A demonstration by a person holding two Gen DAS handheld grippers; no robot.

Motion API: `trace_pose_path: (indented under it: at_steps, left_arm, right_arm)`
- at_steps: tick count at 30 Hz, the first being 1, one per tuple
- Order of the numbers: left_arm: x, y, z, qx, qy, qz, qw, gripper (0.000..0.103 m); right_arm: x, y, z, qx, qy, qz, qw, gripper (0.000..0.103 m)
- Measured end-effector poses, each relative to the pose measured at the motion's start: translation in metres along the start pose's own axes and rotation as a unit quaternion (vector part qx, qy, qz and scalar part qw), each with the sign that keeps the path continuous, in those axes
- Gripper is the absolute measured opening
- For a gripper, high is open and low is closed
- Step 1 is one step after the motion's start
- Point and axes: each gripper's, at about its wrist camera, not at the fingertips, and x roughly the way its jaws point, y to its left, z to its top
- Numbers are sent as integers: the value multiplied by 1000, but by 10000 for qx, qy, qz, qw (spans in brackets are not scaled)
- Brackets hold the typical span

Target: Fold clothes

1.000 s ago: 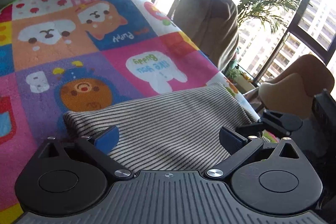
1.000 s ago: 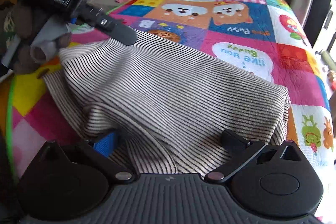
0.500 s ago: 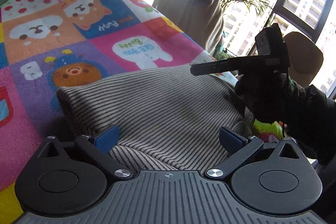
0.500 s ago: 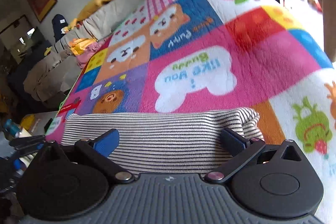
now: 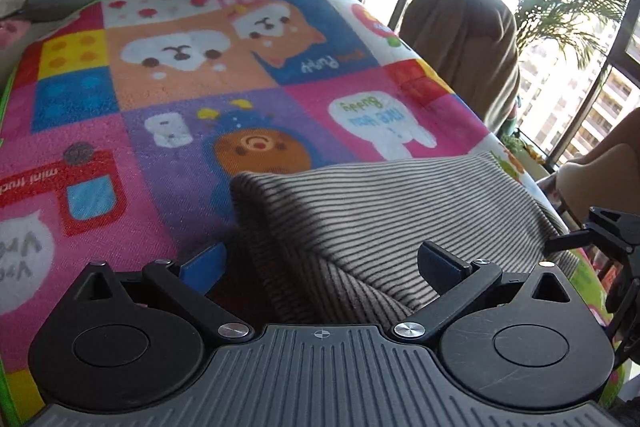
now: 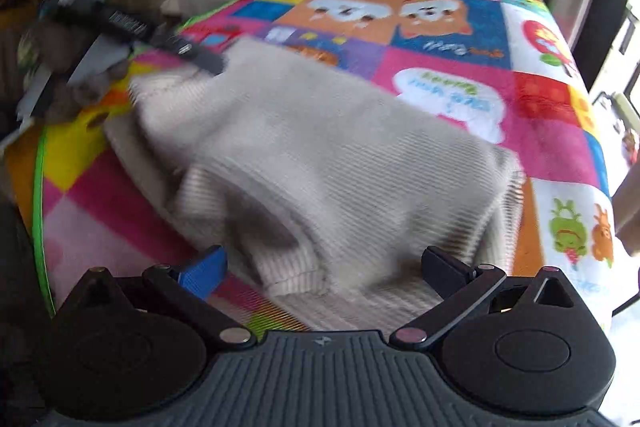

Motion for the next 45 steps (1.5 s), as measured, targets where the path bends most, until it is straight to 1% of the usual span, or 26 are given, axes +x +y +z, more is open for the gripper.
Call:
trace_pose_path:
  at_steps: [3, 6, 10, 12, 13, 16, 17, 18, 19, 20, 21, 22, 24, 26, 27, 29, 31, 32, 33, 35, 36, 37, 38, 40, 43, 45]
  left_arm:
    - [5, -10, -6, 142, 65, 36, 9999, 103]
    - [6, -24, -16, 355, 156, 25, 9992, 103]
    - [1, -44, -30, 543, 186, -136, 9983, 103]
    - [-2, -54, -37, 630, 204, -245, 9975, 103]
    - [-3, -60, -38, 644, 220, -418, 9968, 103]
    - [-5, -79, -41, 744, 325, -1107, 9905, 103]
    - [-9, -83, -42, 837, 377, -1301, 9872, 103]
    - [-13, -87, -42, 940, 413, -1466, 9839, 103]
    - [-19, -89, -41, 1082, 381, -1531, 9815, 103]
    - [-27, -88, -39, 1221, 284, -1548, 9800, 103]
    - [-36, -85, -35, 1268, 158, -1530, 9799, 103]
    - [-43, -81, -30, 1279, 31, -1498, 9804, 103]
    - [-50, -66, -16, 1058, -223, -1343, 9850, 103]
    - [-48, -51, 0, 799, -431, -1162, 9891, 103]
    - [-38, -47, 7, 700, -484, -1043, 9909, 103]
    - [-18, -39, 20, 523, -570, -787, 9939, 103]
    - [8, -37, 26, 554, -394, -425, 9968, 103]
    - [21, -36, 28, 589, -263, -272, 9975, 103]
    - [32, -37, 27, 634, -104, -215, 9977, 103]
    - [40, -39, 18, 656, 125, -326, 9972, 103]
    - [41, -40, 14, 660, 216, -424, 9967, 103]
    - [41, -42, 9, 685, 279, -523, 9959, 103]
    - [35, -47, 4, 780, 251, -628, 9947, 103]
    - [25, -54, -3, 804, 235, -902, 9924, 103]
    - [13, -63, -12, 643, 273, -1384, 9879, 103]
    - [9, -71, -23, 640, 382, -1626, 9839, 103]
  right_arm:
    - [10, 9, 5, -305, 85, -159, 9994, 103]
    - [14, -3, 15, -380, 230, -330, 9985, 103]
    - [19, -21, 20, -793, 405, -511, 9947, 103]
    - [25, -30, 25, -1005, 429, -930, 9897, 103]
    - [29, -34, 28, -1117, 437, -1149, 9861, 103]
    - [44, -41, 33, -1528, 385, -2022, 9666, 103]
    - [45, -44, 33, -1513, 402, -2114, 9648, 103]
    - [40, -48, 33, -1383, 413, -1998, 9691, 103]
    - [34, -53, 33, -1252, 424, -1882, 9732, 103]
    - [28, -58, 32, -1115, 425, -1753, 9773, 103]
    - [17, -62, 30, -922, 347, -1525, 9834, 103]
    - [3, -68, 27, -683, 225, -1274, 9892, 103]
    - [-17, -85, 25, 46, -114, -766, 9970, 103]
    - [-33, -105, 25, 883, -491, -264, 9945, 103]
    - [-39, -115, 25, 1304, -674, -30, 9892, 103]
    - [-29, -138, 31, 2237, -945, 137, 9700, 103]
    - [-8, -158, 33, 3126, -886, -212, 9455, 103]
    - [4, -165, 32, 3496, -727, -412, 9332, 103]
    - [15, -172, 31, 3770, -593, -489, 9230, 103]
    - [36, -182, 25, 4169, -428, -331, 9073, 103]
    - [45, -185, 23, 4328, -387, -102, 9006, 103]
    - [53, -186, 23, 4401, -410, 143, 8969, 103]
    - [57, -185, 26, 4358, -467, 274, 8984, 103]
    - [69, -181, 39, 4127, -530, 449, 9082, 103]
    - [84, -173, 62, 3745, -579, 501, 9241, 103]
    - [93, -167, 76, 3517, -585, 503, 9329, 103]
